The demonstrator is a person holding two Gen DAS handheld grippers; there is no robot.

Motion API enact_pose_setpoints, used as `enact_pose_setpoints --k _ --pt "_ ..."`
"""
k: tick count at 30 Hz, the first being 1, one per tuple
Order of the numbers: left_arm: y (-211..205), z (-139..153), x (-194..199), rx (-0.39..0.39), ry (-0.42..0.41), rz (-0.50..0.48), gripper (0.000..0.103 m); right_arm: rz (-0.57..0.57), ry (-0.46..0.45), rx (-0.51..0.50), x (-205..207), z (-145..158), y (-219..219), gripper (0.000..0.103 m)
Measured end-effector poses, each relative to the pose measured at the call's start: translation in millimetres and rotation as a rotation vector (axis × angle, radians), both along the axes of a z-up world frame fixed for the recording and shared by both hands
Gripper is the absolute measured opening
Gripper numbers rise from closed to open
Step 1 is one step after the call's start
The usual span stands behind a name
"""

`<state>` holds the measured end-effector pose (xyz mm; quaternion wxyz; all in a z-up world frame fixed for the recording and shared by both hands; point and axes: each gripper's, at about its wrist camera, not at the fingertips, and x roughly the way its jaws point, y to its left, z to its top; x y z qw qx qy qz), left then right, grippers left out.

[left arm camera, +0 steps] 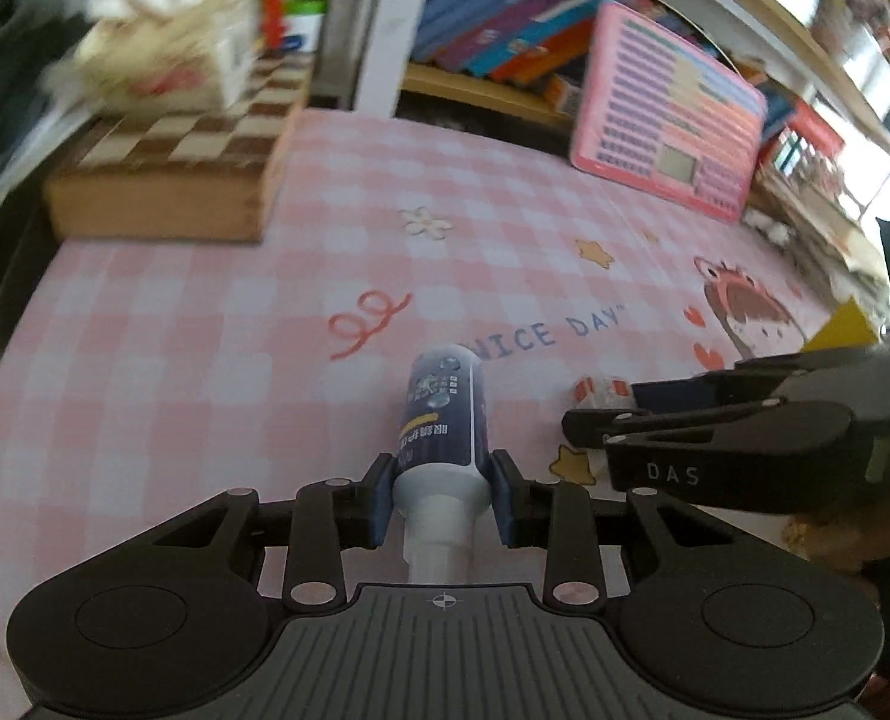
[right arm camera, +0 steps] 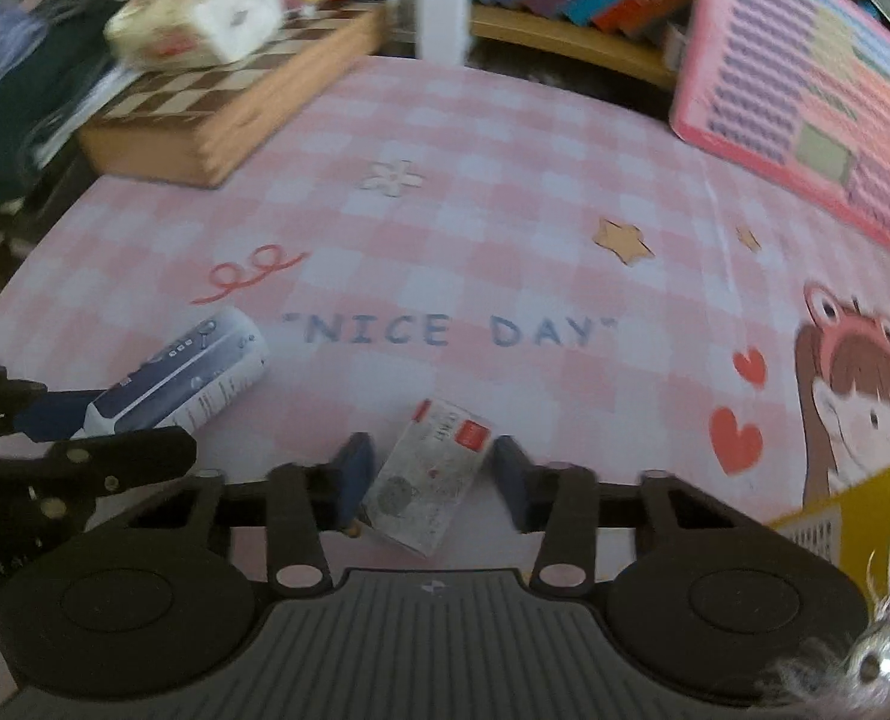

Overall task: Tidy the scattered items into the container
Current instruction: 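Reach the left gripper to the white spray bottle while the right reaches the white package, then grasp the spray bottle with the left gripper while the right grasps the package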

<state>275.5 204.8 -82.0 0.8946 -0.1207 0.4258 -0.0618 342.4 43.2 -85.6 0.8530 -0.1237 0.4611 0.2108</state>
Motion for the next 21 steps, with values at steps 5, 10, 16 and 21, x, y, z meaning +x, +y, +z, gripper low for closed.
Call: enact_pose_setpoints --k 5,10,16,21 --pt "6 4 -11 -0.065 -0.001 0.045 0.031 0.01 0.038 0.053 -7 3 -3 0.03" --pt "4 11 -23 -0.081 -0.014 0.05 0.031 0.031 0.006 0.079 -23 20 -6 0.03" --pt "5 16 -40 -0.152 -0.014 0.069 0.031 0.018 -0.025 0.13 -43 43 -19 0.03" --pt "5 30 -61 -0.2 -0.042 0.085 0.031 0.014 -0.024 0.161 -68 57 -34 0.03"
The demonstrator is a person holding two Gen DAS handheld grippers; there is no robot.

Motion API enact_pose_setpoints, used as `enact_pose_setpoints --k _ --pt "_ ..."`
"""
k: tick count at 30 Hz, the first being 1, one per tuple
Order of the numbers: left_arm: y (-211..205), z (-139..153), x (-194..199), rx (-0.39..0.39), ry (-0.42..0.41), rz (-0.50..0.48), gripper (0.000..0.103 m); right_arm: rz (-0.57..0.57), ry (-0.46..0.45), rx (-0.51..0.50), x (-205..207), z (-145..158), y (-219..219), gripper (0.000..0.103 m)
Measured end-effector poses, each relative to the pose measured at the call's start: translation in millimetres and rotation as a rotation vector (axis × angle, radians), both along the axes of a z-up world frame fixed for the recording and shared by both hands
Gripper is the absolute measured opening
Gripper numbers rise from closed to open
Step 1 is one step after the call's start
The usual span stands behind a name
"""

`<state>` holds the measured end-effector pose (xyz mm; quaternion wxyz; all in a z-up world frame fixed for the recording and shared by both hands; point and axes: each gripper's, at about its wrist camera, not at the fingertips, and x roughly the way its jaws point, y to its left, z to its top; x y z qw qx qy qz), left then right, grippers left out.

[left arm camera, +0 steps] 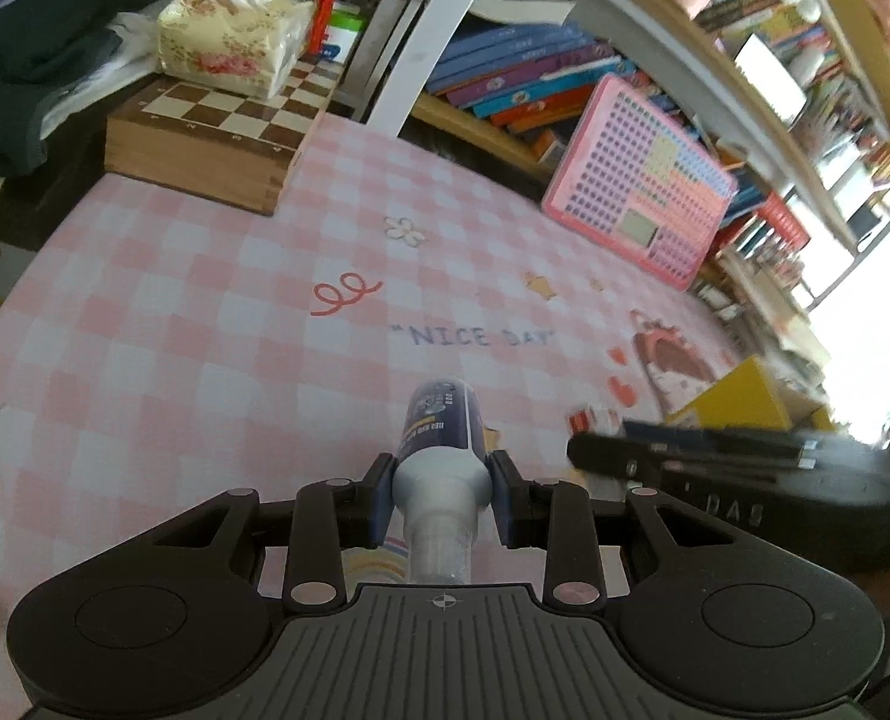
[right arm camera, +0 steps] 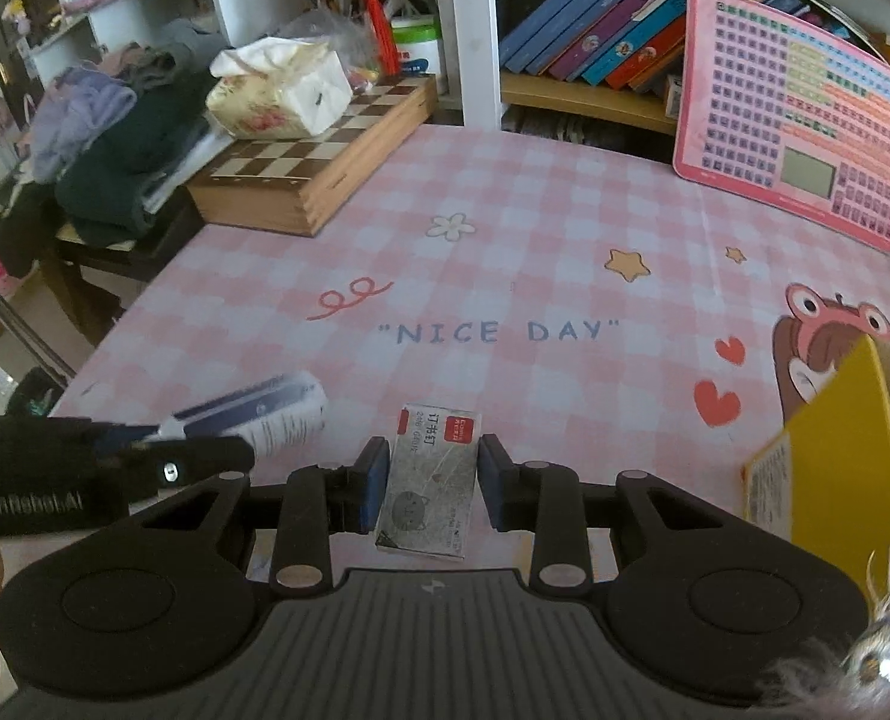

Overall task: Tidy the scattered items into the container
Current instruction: 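Grasp the spray bottle with the left gripper while the right grasps the package, then carry the spray bottle and package in both grippers over the yellow box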

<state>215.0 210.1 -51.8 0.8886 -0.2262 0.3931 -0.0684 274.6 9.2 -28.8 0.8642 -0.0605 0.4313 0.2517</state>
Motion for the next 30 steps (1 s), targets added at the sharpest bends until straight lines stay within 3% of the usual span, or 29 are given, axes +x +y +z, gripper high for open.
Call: enact_pose_setpoints --k 13,30 --pt "-4 29 -72 -0.093 -0.049 -0.017 0.031 -0.008 -0.059 0.052 -83 30 -24 0.03" --pt "-34 43 -146 -0.154 -0.073 -0.174 0.031 -0.165 -0.078 0.026 -201 38 -75 0.03"
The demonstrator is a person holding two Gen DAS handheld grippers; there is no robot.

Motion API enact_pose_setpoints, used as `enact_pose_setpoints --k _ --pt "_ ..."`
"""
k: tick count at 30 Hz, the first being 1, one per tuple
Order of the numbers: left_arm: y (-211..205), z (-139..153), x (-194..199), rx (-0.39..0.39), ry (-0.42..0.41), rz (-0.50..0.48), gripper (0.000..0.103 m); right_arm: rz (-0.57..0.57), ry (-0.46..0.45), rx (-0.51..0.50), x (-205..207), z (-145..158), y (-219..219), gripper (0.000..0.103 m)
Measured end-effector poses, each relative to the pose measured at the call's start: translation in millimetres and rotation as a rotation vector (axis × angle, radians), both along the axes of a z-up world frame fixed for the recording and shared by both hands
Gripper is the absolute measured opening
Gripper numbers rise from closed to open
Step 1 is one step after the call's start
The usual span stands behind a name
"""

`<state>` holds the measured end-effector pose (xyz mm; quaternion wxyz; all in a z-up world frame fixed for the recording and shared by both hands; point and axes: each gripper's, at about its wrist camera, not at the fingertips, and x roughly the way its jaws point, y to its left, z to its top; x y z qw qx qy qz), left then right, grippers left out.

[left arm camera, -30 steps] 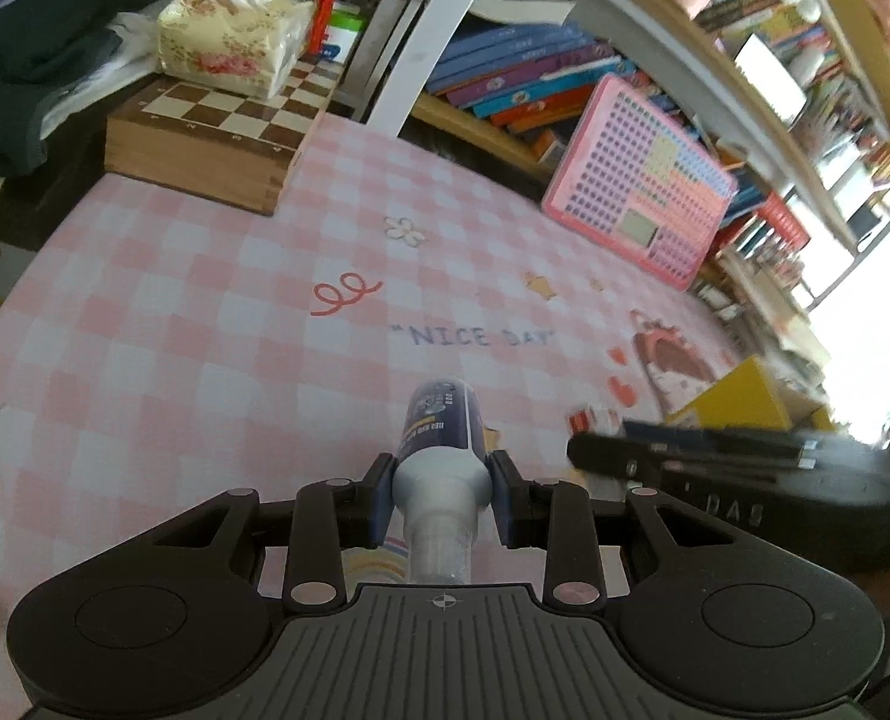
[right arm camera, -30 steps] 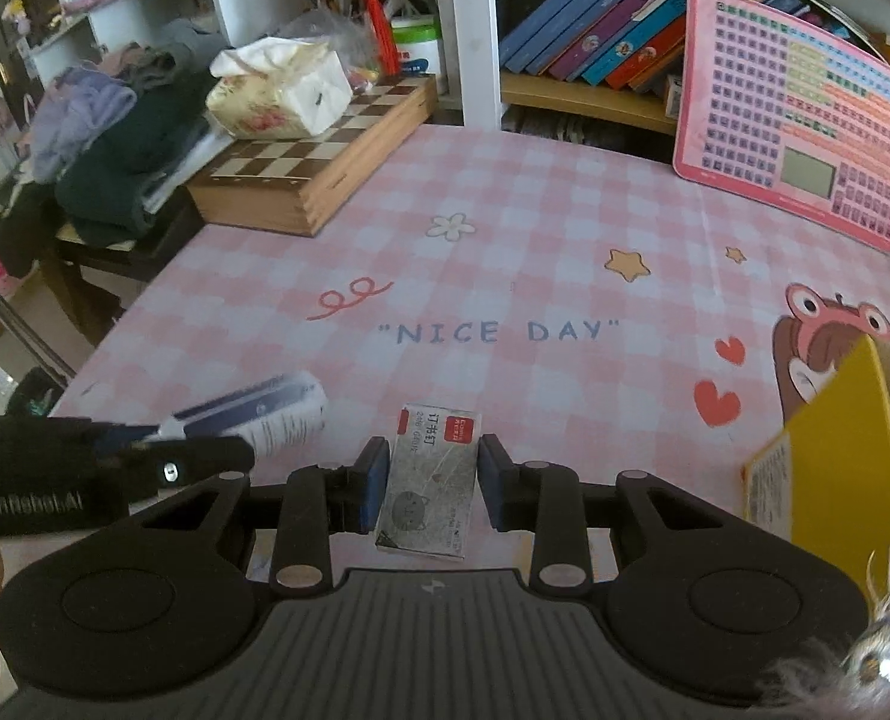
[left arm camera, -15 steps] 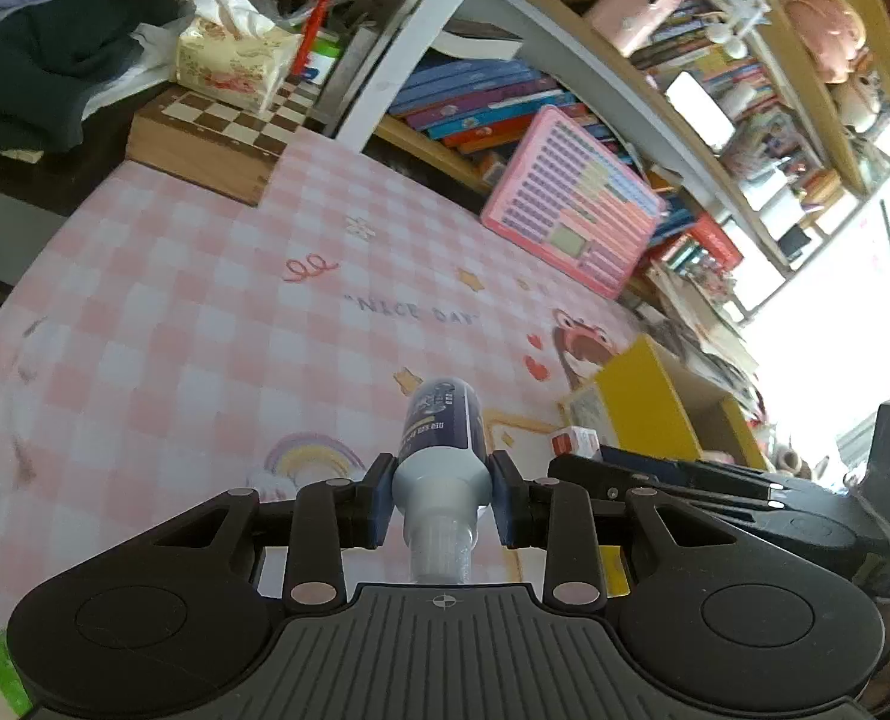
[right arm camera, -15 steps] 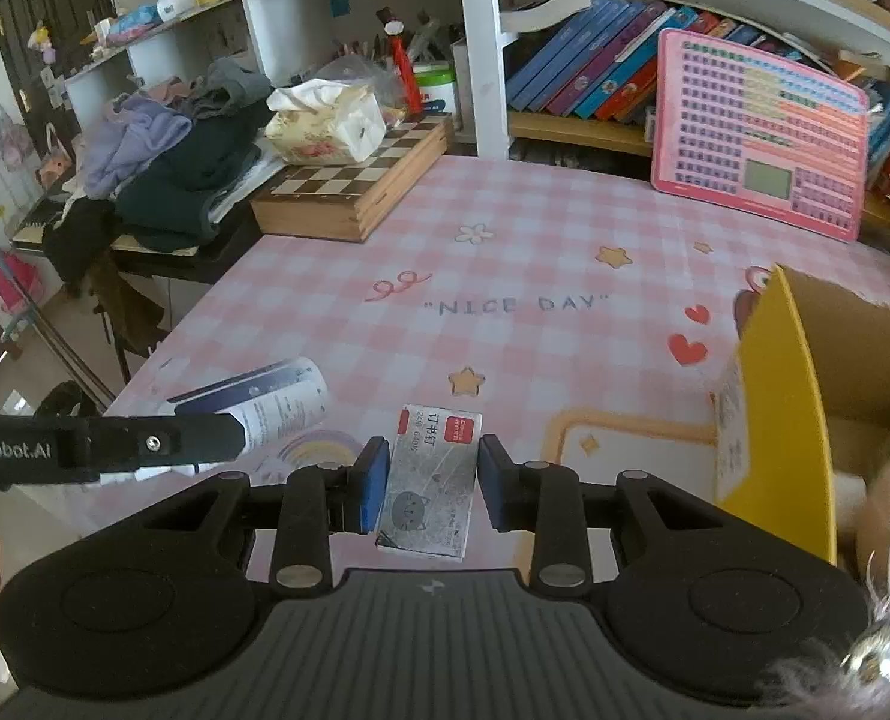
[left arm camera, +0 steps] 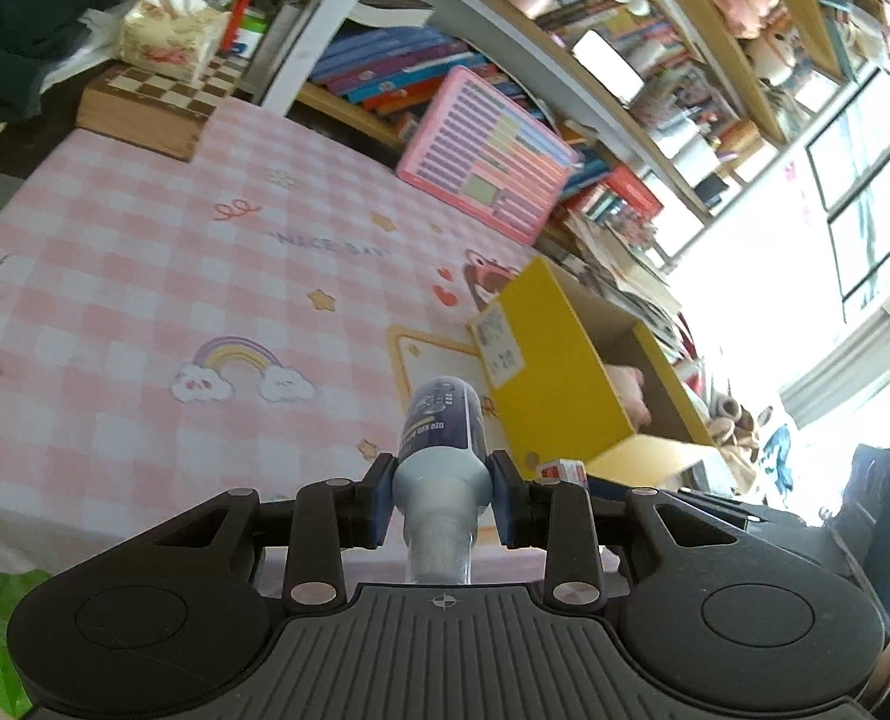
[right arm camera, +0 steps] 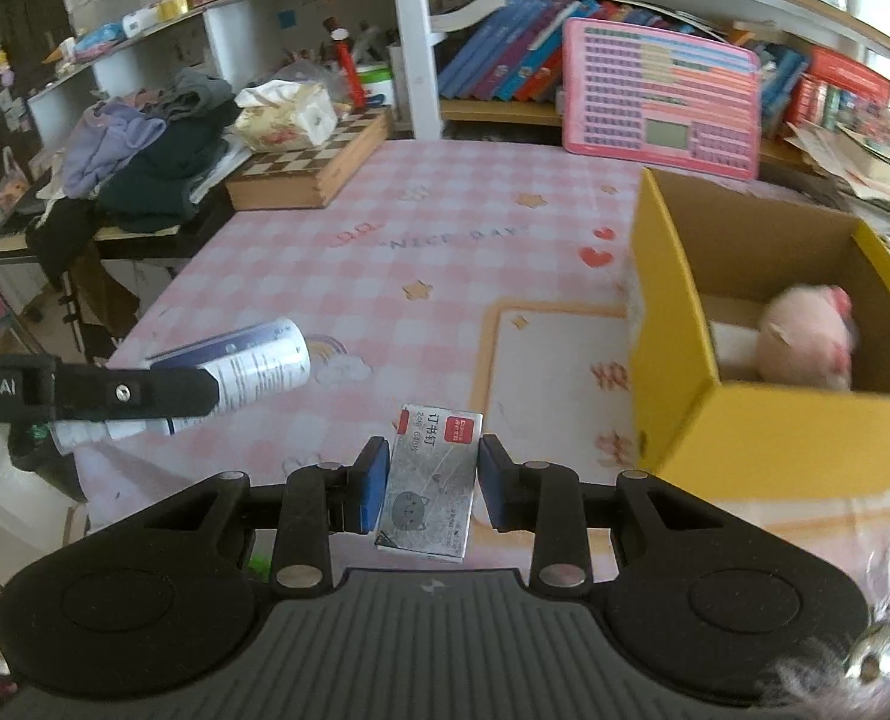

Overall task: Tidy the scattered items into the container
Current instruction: 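Carry the spray bottle and package in both grippers over the yellow box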

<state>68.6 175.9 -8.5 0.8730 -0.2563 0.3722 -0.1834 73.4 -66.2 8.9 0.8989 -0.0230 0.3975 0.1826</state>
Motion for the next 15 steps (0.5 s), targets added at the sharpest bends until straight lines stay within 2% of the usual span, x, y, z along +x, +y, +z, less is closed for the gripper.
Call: enact_pose_setpoints --k 15 --pt "-45 1 -14 -0.019 0.01 -0.192 0.031 -0.183 0.01 -0.05 -58 3 -47 0.03"
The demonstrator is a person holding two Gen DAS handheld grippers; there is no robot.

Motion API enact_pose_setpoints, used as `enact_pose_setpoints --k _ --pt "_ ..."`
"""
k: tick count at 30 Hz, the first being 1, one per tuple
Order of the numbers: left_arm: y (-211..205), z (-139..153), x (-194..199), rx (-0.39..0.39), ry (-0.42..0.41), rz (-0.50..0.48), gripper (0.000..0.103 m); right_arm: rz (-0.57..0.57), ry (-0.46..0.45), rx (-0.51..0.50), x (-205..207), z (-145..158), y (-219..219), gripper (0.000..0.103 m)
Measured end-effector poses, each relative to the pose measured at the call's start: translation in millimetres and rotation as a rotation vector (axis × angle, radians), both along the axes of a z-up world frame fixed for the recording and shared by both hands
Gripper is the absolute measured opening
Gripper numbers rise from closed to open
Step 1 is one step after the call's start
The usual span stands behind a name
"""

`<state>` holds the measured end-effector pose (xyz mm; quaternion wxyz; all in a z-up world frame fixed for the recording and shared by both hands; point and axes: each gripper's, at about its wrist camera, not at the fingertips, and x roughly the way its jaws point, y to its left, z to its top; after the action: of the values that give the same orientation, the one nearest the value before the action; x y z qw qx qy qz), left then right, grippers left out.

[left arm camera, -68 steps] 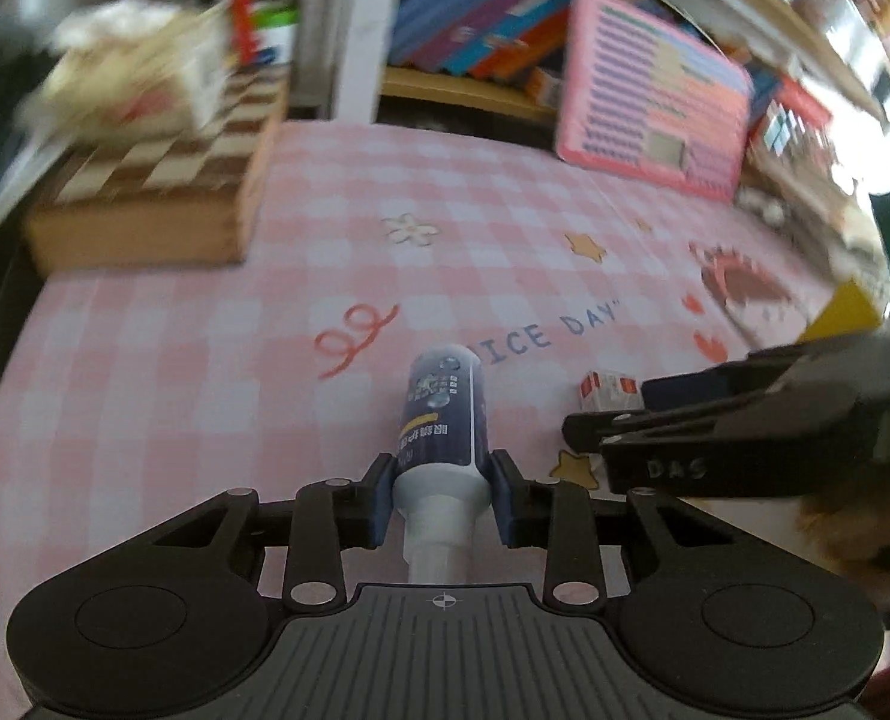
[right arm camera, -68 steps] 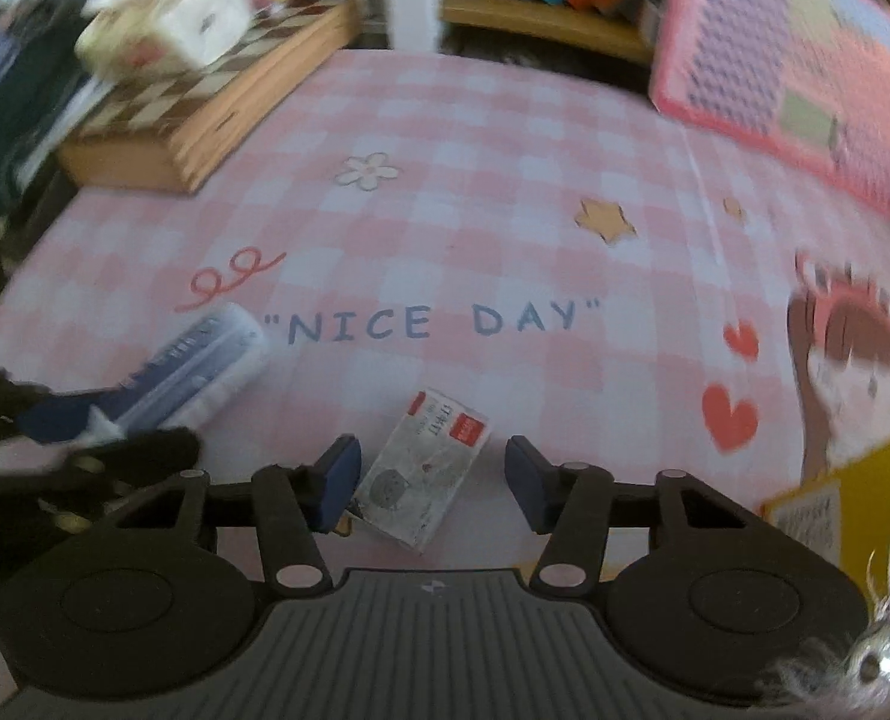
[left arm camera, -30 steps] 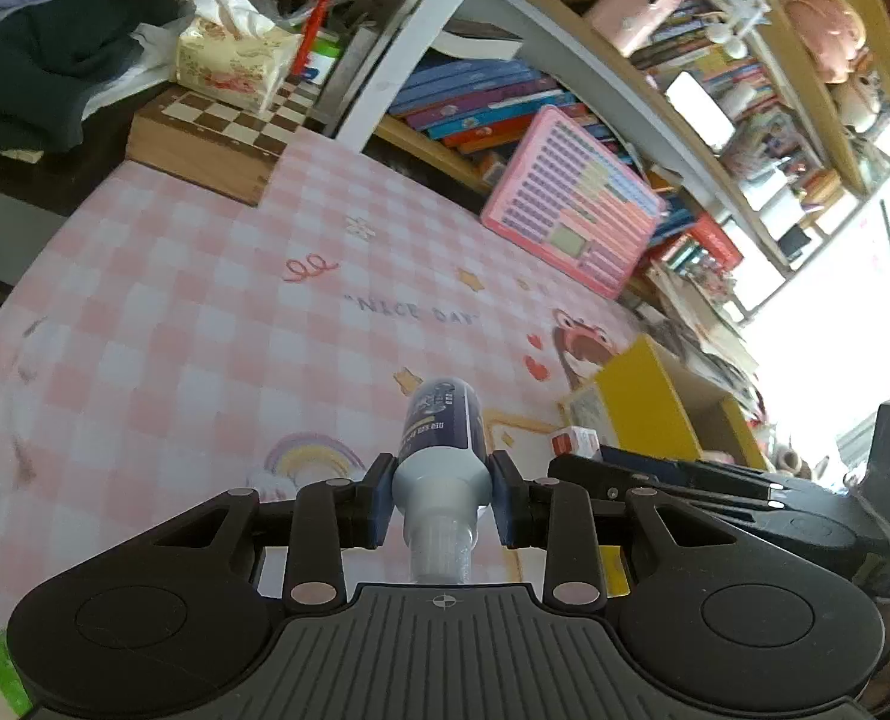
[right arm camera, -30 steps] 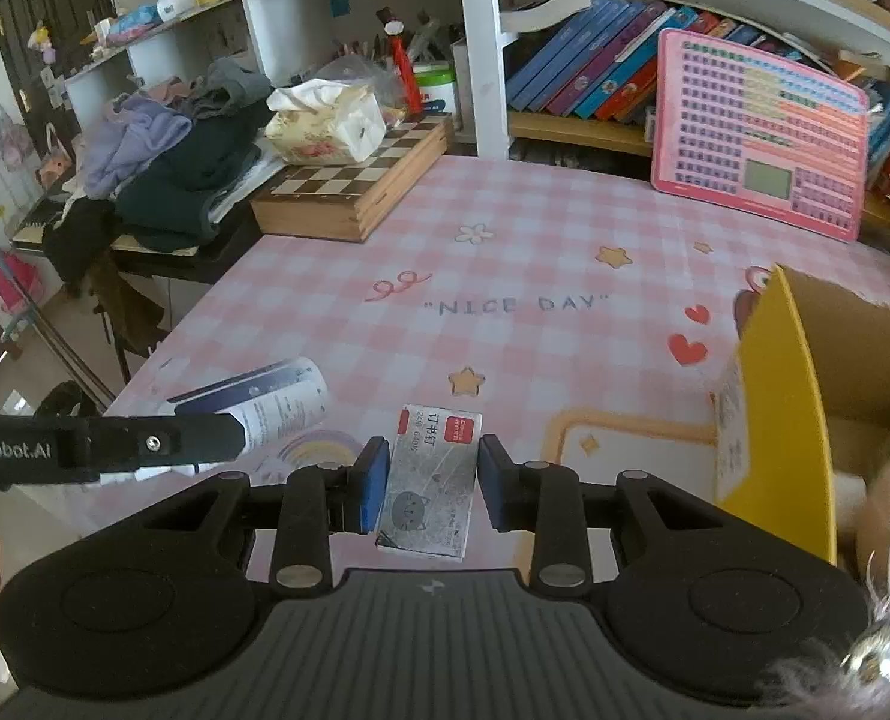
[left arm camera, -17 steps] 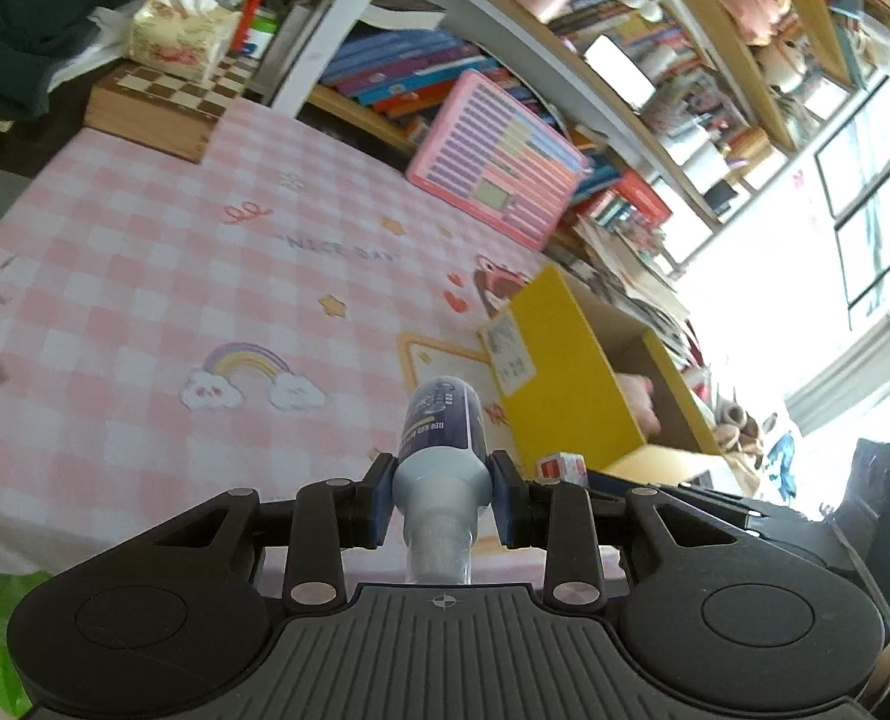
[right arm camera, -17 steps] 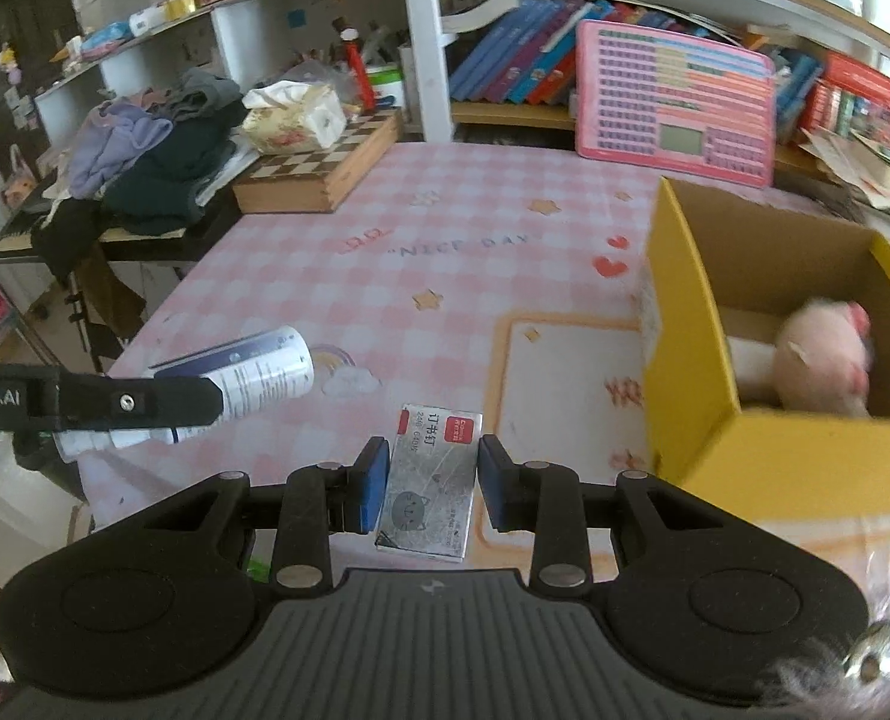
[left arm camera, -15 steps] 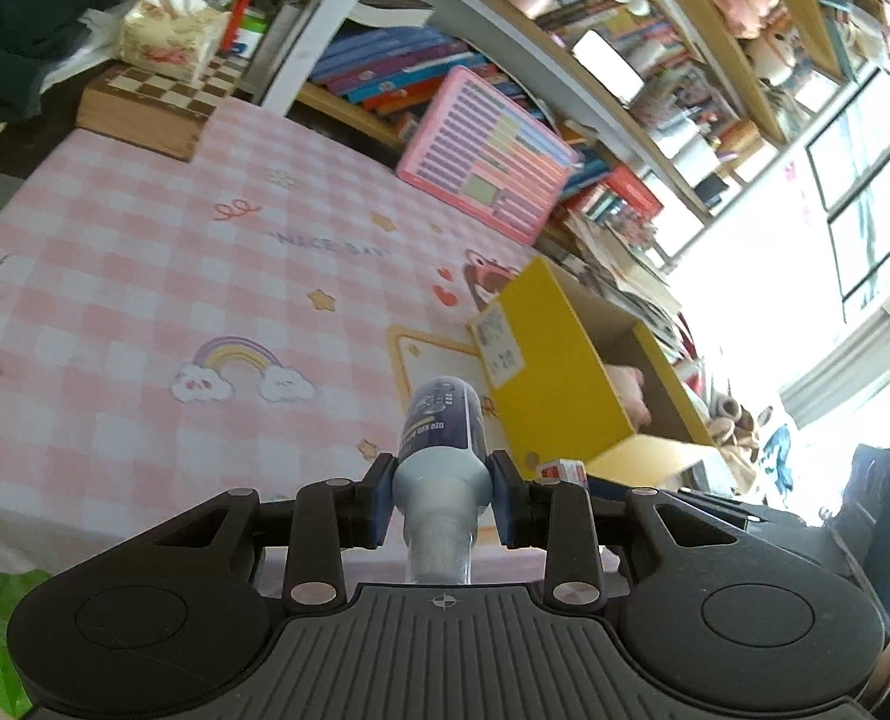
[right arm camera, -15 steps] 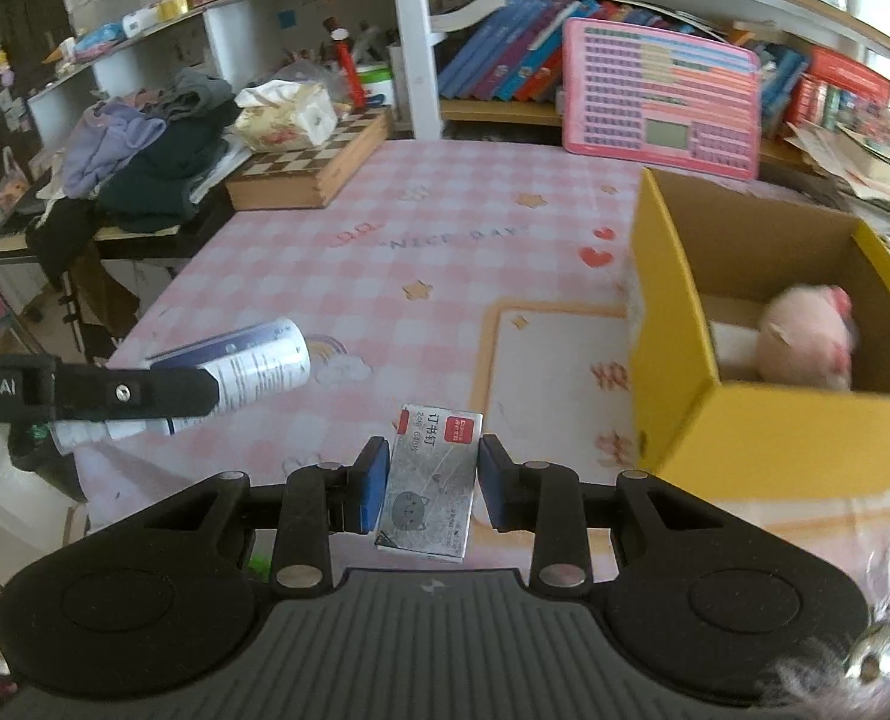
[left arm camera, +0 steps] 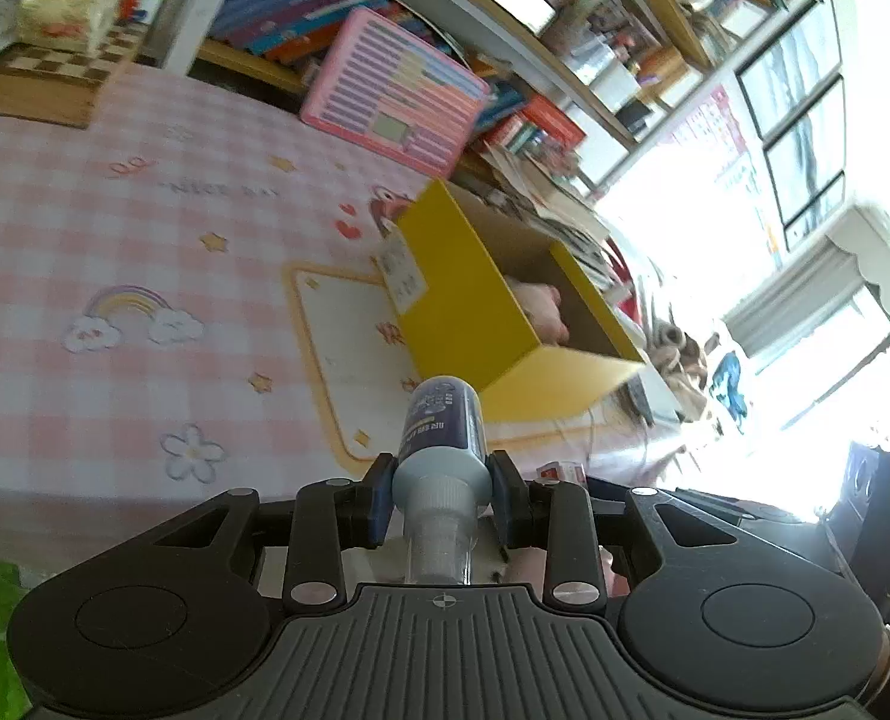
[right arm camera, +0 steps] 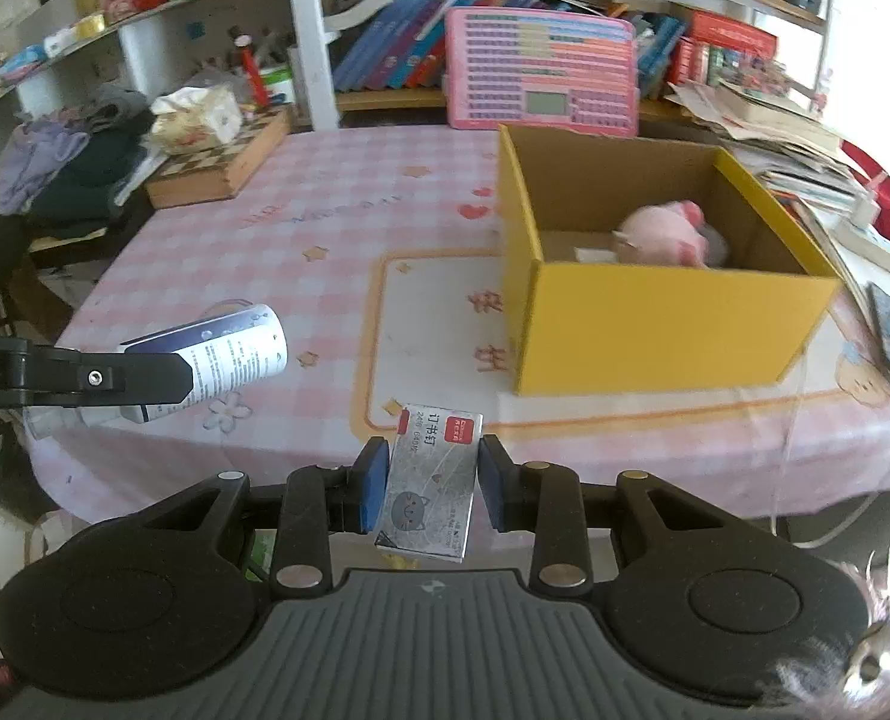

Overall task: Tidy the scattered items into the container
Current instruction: 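Carry the spray bottle and package in both grippers over the yellow box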

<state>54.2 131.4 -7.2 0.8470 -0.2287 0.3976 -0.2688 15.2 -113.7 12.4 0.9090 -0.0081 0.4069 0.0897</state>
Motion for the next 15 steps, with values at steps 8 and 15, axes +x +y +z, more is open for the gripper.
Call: enact_pose_setpoints --k 8,15 --pt "-27 -1 -1 -0.002 -0.001 -0.094 0.031 -0.086 0.009 -0.008 -20 0 -24 0.03" --pt "-51 -1 -3 -0.001 -0.007 -0.163 0.031 -0.147 0.011 -0.011 -34 0 -43 0.03"
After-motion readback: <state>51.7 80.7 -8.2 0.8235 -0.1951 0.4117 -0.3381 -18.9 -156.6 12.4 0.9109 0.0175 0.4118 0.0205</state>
